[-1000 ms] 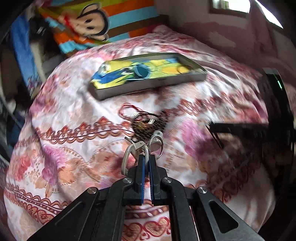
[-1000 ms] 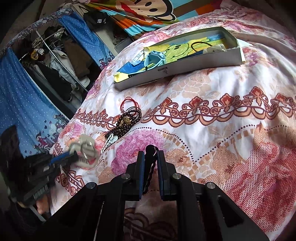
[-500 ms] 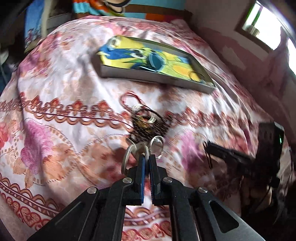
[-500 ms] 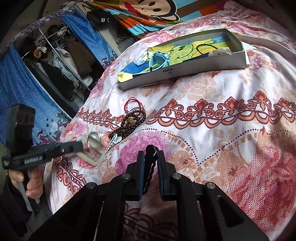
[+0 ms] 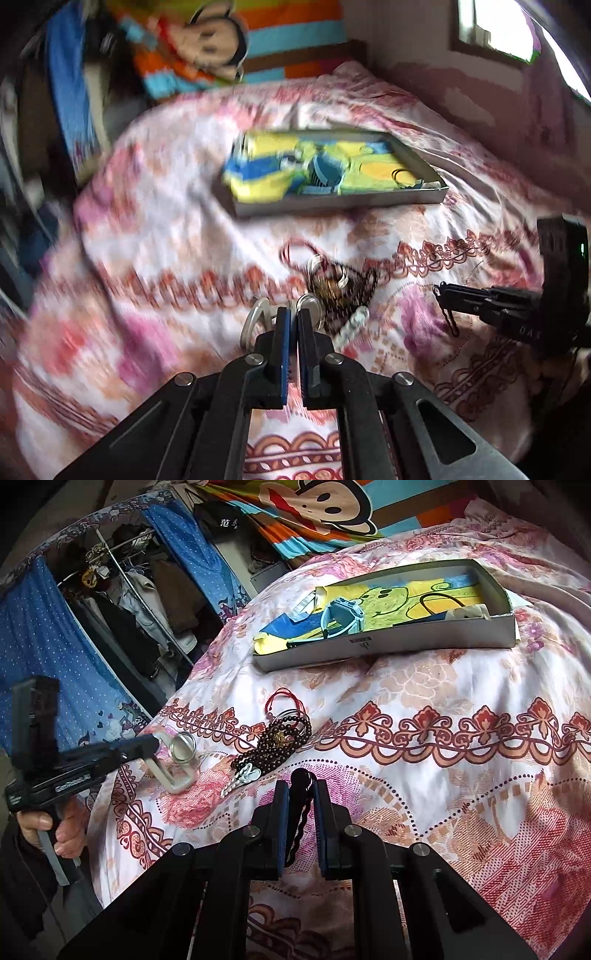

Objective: Organize jewelry
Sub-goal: 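Lift the key ring with the left gripper while the right gripper carries the clip toward the tray, then lower the key ring and the clip into the tray and open both grippers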

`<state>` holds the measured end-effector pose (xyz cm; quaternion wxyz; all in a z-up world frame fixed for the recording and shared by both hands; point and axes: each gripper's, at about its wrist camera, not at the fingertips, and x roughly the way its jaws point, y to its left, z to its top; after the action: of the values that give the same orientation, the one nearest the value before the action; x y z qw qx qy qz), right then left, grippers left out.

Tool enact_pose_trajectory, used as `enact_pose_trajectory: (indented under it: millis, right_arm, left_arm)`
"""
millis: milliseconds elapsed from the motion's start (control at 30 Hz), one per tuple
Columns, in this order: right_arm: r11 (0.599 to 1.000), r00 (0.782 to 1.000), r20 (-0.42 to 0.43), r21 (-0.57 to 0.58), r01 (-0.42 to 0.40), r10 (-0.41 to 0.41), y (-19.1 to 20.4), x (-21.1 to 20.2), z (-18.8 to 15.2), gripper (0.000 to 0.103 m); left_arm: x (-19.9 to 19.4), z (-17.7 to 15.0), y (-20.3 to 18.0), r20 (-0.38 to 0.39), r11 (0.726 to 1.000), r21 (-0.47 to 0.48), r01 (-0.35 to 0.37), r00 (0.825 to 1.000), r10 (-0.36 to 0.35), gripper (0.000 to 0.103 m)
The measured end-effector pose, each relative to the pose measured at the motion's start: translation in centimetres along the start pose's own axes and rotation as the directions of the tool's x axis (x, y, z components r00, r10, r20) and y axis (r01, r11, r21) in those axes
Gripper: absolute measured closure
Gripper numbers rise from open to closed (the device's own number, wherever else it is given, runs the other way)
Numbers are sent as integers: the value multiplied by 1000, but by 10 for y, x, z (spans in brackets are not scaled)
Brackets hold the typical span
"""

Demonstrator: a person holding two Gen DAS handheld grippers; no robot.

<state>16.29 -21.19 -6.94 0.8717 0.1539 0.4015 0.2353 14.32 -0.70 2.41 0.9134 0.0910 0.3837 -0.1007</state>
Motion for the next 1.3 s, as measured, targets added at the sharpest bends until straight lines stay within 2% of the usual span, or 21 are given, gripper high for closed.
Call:
enact_pose_trajectory:
  millis: [33, 100, 167, 200, 300, 400, 533, 700, 833, 1000, 1167, 1300]
  right_arm:
    - [1000, 1000, 7, 4, 0, -1, -1, -2, 0, 91]
    - [1000, 1000, 18, 7, 6, -6, -3, -5, 2, 91]
    - [1000, 999, 30, 14, 12, -13, -6, -8, 4, 91]
    - [1000, 999, 34, 19, 13, -13, -8, -9, 4, 91]
    - [999, 999, 37, 35, 28, -30, -15, -13, 3, 91]
    - [998, 999, 38, 59, 32, -34, -22, -16, 3, 91]
    - [998, 999, 37, 57, 27, -29, -22, -14, 4, 91]
    - [1000, 999, 52, 31, 4, -6, -17, -12, 17, 91]
    - [1000, 994, 105, -7, -11, 12, -16, -18, 45, 91]
    - [997, 979, 205, -72, 34, -19, -29, -29, 98, 91]
    - [993, 960, 265, -44, 106, -91, -62, -35, 139, 91]
    - [989, 952, 271, -4, 151, -144, -92, -26, 161, 91]
  left_arm:
    - [-5, 2, -10, 26, 997, 62, -36, 999, 35, 99]
    - [-11, 6, -41, 71, 956, 261, -133, 990, 119, 99]
    - [-9, 11, -55, 50, 932, 340, -126, 992, 116, 99]
    - [-3, 12, -61, 14, 930, 355, -91, 996, 93, 99]
    - [20, 8, -64, -96, 956, 292, 27, 995, 1, 99]
    - [38, -5, -64, -132, 975, 205, 86, 989, -59, 99]
    - [35, -8, -63, -97, 980, 182, 74, 994, -57, 99]
    - [22, 15, -45, -53, 989, 120, 82, 996, -76, 99]
    - [19, 48, -35, -10, 992, 58, 112, 994, -111, 99]
    - [25, 95, -36, 93, 993, 22, 116, 989, -118, 99]
    - [61, 140, -46, 176, 983, -61, 173, 971, -160, 99]
    - [101, 167, -61, 210, 964, -120, 239, 955, -210, 99]
